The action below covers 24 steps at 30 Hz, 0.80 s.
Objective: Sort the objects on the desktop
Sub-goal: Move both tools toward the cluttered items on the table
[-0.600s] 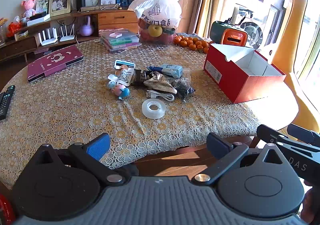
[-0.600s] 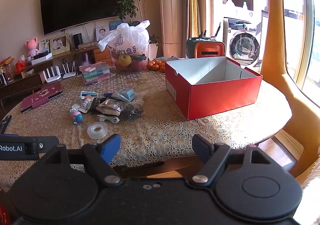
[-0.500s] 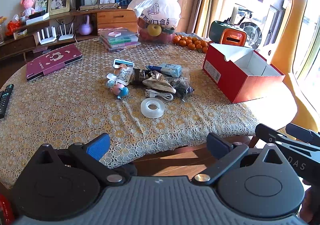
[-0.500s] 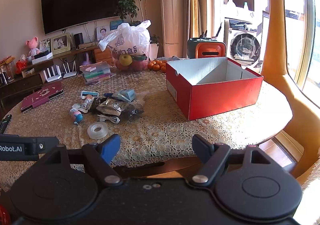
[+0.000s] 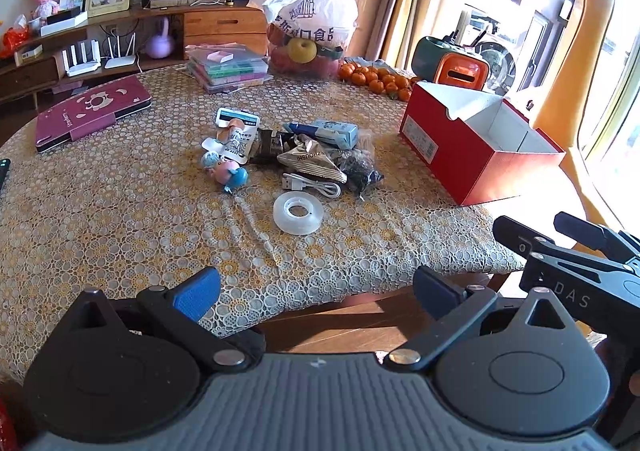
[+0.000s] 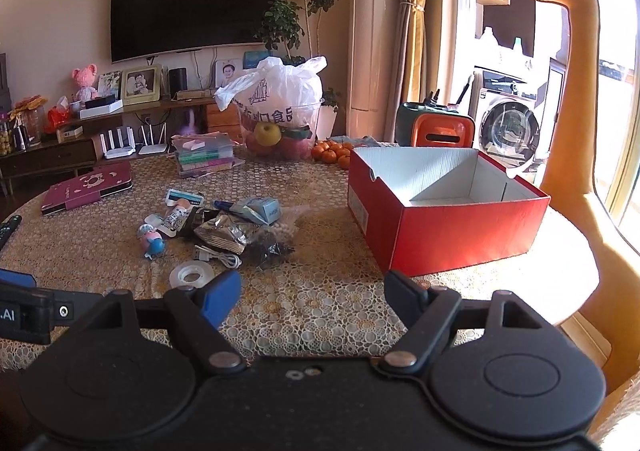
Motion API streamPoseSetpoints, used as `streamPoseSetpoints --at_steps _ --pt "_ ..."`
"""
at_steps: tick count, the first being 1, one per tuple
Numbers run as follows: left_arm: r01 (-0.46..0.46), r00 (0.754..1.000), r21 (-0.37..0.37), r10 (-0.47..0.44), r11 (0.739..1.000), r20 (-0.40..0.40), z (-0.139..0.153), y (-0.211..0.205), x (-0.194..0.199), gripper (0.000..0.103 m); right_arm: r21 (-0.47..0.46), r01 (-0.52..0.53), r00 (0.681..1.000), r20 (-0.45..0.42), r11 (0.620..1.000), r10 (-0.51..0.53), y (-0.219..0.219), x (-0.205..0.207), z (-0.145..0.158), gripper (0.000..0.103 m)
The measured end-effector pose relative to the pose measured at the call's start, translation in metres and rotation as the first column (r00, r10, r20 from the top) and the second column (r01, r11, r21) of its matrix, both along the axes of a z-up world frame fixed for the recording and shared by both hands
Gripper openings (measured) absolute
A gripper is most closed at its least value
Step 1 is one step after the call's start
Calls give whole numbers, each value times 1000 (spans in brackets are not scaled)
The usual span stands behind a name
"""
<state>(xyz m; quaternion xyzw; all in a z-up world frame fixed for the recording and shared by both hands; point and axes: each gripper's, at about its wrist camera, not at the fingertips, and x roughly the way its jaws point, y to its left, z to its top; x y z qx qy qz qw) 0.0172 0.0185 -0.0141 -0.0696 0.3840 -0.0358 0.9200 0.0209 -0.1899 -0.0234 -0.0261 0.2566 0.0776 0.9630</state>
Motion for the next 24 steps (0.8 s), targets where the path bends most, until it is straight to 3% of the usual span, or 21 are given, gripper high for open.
streamPoseSetpoints --at_steps 6,14,24 --pt "-16 999 -11 17 1000 48 -2 13 19 103 -9 -47 999 -10 999 47 2 31 -10 79" --pt "-42 998 78 38 996 55 -19 29 66 103 19 -103 993 -51 995 103 2 75 -24 79" --pt "-108 993 124 101 986 65 -50 60 136 103 -68 -184 981 -80 980 179 23 121 -52 79"
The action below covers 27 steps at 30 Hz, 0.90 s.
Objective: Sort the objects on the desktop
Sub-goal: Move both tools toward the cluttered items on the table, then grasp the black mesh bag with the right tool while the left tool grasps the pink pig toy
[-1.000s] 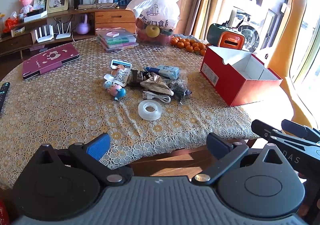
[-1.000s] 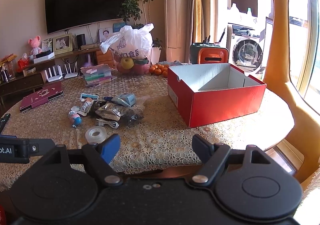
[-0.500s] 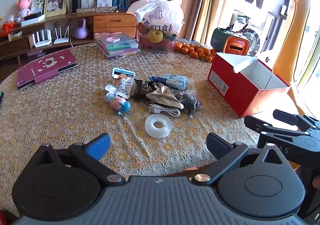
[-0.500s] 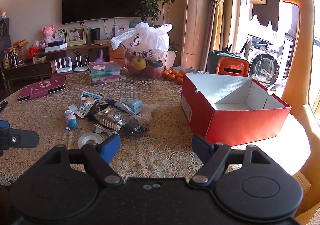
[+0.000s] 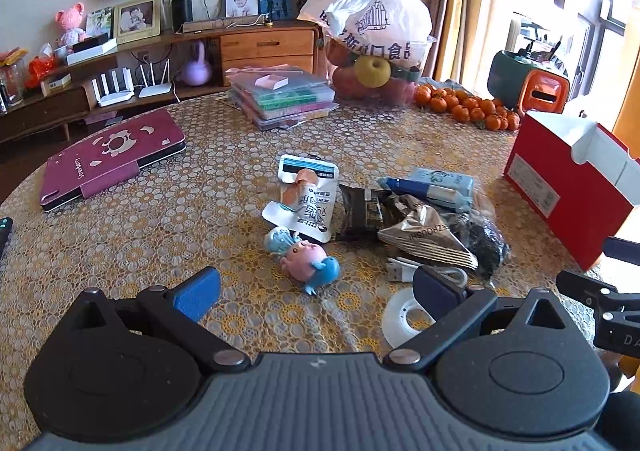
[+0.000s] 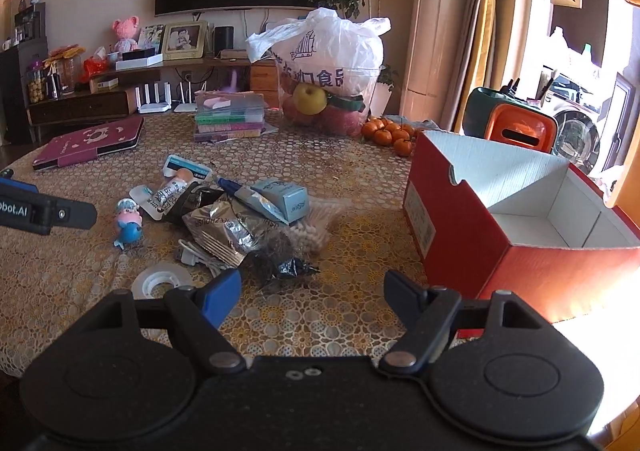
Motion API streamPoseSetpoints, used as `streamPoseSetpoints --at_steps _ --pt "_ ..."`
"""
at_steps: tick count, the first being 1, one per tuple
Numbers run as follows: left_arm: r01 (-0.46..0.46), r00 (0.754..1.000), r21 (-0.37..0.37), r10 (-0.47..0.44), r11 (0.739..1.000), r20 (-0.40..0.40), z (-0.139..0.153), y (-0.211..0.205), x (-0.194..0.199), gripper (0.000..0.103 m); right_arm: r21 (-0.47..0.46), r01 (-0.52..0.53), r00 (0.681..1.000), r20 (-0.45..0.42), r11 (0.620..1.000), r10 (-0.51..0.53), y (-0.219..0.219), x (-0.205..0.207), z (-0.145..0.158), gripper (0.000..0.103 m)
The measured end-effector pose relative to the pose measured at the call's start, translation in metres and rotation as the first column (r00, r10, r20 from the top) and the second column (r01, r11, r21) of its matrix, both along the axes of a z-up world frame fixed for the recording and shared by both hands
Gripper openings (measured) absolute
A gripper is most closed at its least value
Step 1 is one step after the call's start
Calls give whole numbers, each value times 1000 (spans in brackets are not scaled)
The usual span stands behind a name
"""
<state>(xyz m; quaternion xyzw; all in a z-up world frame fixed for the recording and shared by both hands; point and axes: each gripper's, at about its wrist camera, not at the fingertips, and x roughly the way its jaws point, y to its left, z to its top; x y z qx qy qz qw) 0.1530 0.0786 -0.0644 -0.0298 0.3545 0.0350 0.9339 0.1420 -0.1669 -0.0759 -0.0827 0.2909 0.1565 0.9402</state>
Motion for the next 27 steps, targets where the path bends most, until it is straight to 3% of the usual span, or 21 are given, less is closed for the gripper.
streamPoseSetpoints --at_steps 13,27 --pt "-38 999 -9 38 999 -38 -39 19 46 103 -50 -44 999 -35 998 42 21 51 -31 77" --pt "-34 998 23 35 999 -48 -58 15 64 102 -48 -61 996 -63 997 58 28 75 -49 76"
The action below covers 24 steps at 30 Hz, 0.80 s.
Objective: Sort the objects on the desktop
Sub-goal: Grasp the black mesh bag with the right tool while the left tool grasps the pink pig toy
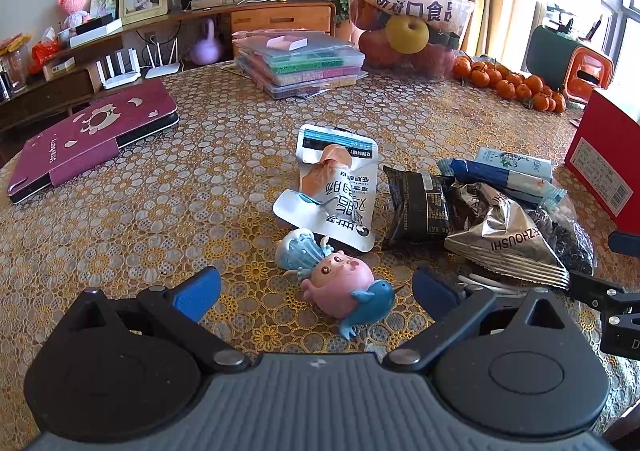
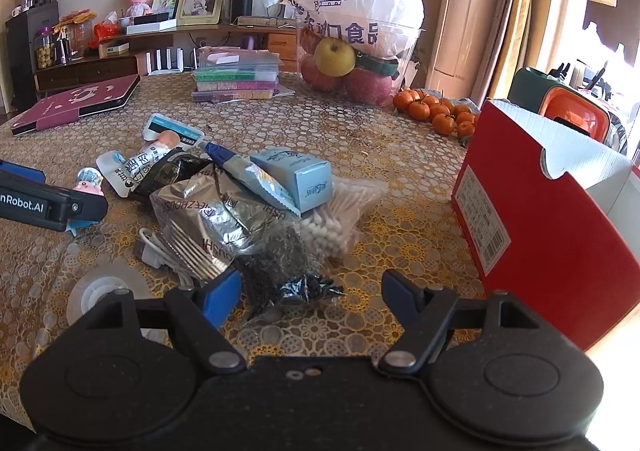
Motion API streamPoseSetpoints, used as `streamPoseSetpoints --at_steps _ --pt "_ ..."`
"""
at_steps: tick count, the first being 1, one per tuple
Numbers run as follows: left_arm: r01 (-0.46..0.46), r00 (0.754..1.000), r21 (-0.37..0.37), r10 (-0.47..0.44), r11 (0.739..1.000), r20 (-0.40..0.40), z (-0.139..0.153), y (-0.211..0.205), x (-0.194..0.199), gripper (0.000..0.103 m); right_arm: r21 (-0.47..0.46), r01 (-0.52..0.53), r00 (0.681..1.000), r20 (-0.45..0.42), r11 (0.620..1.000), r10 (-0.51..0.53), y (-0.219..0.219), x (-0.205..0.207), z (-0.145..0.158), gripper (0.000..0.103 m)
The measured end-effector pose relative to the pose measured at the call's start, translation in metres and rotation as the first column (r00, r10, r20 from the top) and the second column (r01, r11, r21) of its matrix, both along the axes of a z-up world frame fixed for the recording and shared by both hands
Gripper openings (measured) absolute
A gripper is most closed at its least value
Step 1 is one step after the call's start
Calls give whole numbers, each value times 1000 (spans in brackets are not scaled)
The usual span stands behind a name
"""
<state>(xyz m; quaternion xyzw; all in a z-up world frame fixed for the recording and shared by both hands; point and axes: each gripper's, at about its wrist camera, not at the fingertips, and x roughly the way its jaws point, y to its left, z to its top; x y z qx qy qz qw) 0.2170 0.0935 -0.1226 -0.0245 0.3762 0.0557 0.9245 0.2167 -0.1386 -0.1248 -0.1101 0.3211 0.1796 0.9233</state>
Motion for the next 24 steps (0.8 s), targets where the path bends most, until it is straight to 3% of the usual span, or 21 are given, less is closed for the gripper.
streamPoseSetpoints --at_steps 13,16,17,24 --pt "18 1000 -4 -18 1000 -6 -8 -4 0 79 12 -1 1000 -14 1000 1 2 5 -5 74" --pt "25 1000 -7 -25 1000 -1 -7 -5 0 74 7 -6 1000 -16 1000 6 4 5 -6 67" --pt "28 1000 -10 -28 1000 2 -7 -5 0 72 7 -9 1000 -21 1000 9 4 6 -6 60" --pt "38 999 -14 -38 999 10 -7 -6 -2 66 8 -3 1000 -15 1000 3 4 3 -6 57"
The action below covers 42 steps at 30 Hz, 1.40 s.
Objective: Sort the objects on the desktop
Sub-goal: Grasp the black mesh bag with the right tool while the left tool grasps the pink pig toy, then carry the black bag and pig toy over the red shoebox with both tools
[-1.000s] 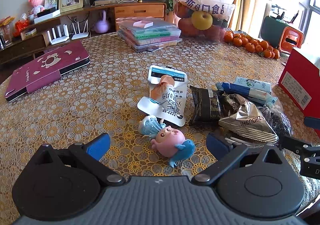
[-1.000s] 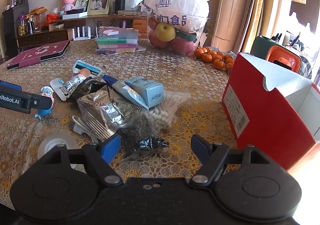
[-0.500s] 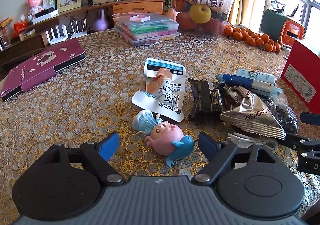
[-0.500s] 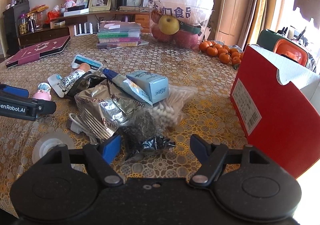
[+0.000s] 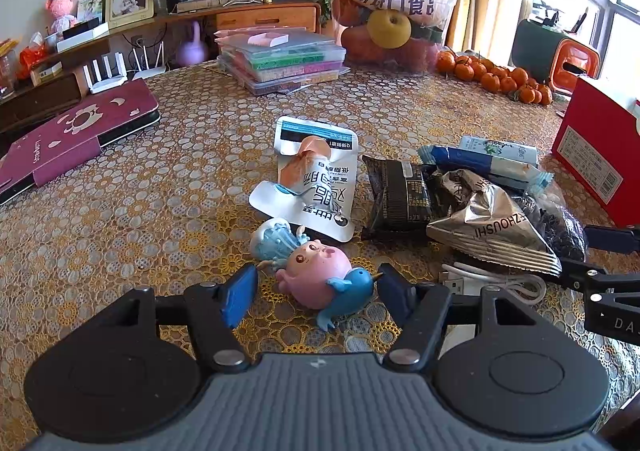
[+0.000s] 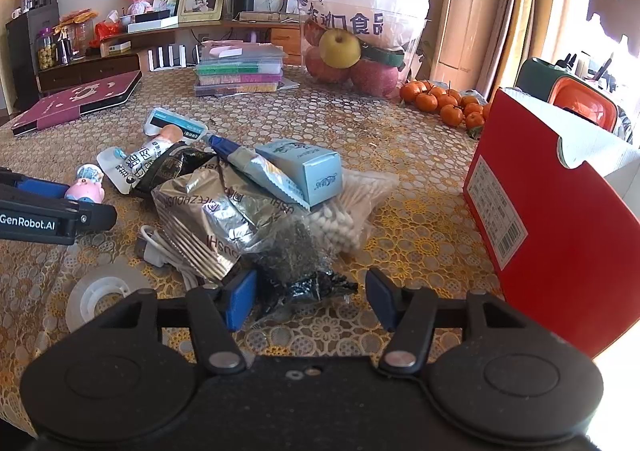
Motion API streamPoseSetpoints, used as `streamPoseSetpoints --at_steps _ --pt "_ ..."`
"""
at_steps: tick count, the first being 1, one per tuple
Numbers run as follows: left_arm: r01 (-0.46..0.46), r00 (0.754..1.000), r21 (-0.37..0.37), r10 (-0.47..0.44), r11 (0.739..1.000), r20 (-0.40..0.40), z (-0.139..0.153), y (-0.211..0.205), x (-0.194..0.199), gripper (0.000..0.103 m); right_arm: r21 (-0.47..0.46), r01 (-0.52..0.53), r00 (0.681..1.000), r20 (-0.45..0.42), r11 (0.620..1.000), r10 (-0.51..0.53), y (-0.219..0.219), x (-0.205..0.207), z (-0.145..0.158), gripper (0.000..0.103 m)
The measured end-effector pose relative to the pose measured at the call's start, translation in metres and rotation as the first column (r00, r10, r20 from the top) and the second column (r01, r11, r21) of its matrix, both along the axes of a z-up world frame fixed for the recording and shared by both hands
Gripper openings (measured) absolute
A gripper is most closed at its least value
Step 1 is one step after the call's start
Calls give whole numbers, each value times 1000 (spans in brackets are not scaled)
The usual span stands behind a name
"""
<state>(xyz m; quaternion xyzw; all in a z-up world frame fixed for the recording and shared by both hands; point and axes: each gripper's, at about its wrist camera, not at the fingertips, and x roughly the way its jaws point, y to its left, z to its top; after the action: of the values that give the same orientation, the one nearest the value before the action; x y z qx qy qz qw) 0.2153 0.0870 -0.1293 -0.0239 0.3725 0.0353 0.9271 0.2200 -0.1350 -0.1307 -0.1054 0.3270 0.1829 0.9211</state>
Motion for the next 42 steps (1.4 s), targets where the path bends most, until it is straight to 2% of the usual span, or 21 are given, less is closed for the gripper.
streamPoseSetpoints --at_steps 8,11,18,29,42 --pt "1 1000 11 -2 1000 11 1 -1 -4 65 9 19 1000 18 1000 -19 -6 -5 5 51" --pt "5 1000 17 -5 1000 18 4 -2 -6 65 12 19 1000 13 1000 -19 -8 -5 7 36" --pt "16 999 24 -16 1000 31 9 -4 -11 65 18 26 1000 13 1000 -26 -13 -9 10 28" --pt "39 998 21 -41 999 57 18 -8 -24 64 43 28 999 25 999 -29 -26 -23 24 27" --pt "96 988 -10 -94 995 122 58 -29 -51 64 107 29 999 39 994 -33 -43 -51 56 27"
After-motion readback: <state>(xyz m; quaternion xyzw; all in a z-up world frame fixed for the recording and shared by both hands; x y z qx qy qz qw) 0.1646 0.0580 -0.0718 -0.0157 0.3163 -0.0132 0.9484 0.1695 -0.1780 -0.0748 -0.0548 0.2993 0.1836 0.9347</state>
